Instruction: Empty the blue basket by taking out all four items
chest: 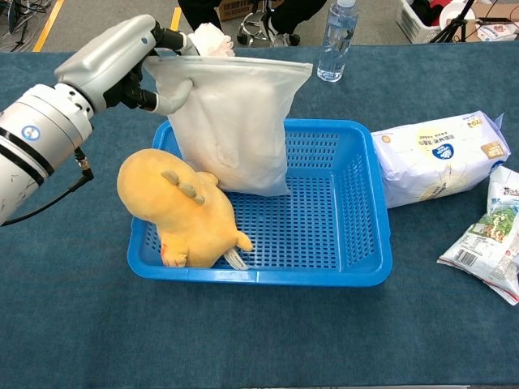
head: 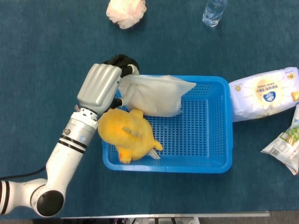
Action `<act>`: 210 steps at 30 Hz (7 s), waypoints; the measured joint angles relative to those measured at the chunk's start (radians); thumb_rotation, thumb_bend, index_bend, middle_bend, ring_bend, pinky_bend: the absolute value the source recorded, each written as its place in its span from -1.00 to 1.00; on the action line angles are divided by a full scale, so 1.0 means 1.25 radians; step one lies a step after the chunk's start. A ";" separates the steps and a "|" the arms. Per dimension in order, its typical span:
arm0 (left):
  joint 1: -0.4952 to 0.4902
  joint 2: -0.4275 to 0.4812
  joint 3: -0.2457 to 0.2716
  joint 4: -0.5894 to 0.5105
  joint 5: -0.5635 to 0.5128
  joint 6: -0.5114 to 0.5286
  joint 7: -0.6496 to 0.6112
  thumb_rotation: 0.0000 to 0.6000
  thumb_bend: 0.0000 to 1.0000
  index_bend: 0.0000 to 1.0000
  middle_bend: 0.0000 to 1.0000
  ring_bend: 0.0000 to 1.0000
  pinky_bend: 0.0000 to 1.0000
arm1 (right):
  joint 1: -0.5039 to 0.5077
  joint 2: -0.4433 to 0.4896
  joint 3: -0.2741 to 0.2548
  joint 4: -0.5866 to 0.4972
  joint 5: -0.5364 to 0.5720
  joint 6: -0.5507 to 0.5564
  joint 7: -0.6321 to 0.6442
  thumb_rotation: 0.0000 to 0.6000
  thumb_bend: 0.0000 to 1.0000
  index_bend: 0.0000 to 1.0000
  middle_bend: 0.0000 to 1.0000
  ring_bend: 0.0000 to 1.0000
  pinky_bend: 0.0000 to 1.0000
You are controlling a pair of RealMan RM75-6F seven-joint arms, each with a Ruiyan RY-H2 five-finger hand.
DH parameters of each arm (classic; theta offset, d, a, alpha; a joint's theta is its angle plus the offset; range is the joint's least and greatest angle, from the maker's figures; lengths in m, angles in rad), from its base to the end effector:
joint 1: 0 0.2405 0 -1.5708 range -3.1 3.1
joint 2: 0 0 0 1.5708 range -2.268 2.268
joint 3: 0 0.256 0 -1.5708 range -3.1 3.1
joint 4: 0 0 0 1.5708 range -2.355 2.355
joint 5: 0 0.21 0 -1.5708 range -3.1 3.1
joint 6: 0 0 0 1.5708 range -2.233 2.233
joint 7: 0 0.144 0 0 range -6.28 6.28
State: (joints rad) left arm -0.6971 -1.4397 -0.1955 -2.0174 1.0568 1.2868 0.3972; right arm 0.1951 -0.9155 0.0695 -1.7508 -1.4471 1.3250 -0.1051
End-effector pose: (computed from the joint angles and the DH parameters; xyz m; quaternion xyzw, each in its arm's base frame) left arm -0.0741 0.2807 0.0429 -0.6481 -0.4490 -0.4988 0.3601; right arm -0.2880 -0.2151 0.1946 0.6564 -0.3510 0.3246 0.5836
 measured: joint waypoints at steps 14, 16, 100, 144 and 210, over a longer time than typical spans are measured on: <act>0.028 0.032 -0.032 -0.021 0.030 0.056 0.021 1.00 0.21 0.80 -0.20 -0.45 -0.13 | -0.004 0.005 0.001 -0.004 0.000 0.006 0.002 1.00 -1.00 -0.91 -0.52 -0.61 -0.04; 0.033 0.048 -0.040 -0.033 0.036 0.070 0.030 1.00 0.21 0.81 -0.20 -0.44 -0.13 | -0.004 0.005 0.001 -0.004 -0.001 0.006 0.002 1.00 -1.00 -0.91 -0.52 -0.61 -0.04; 0.210 0.435 0.153 -0.046 0.366 -0.208 -0.439 1.00 -0.75 -0.70 -0.94 -0.95 -0.45 | 0.009 0.003 0.009 -0.032 -0.023 0.013 -0.013 1.00 -1.00 -0.88 -0.52 -0.61 -0.04; 0.046 0.253 0.137 0.030 0.359 -0.353 -0.367 1.00 -0.76 -0.72 -1.00 -1.00 -0.64 | -0.004 -0.022 -0.003 0.020 -0.011 0.006 0.042 1.00 -1.00 -0.88 -0.45 -0.61 -0.04; 0.026 0.336 0.091 -0.136 0.297 -0.273 -0.185 1.00 -0.75 0.26 0.17 -0.11 0.43 | -0.007 -0.031 -0.004 0.035 -0.019 0.008 0.069 1.00 -1.00 -0.87 -0.45 -0.61 -0.04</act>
State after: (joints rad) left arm -0.6644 -1.0196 -0.0814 -2.1879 1.4278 0.9457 0.1656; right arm 0.1858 -0.9540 0.0640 -1.7071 -1.4706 1.3348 -0.0190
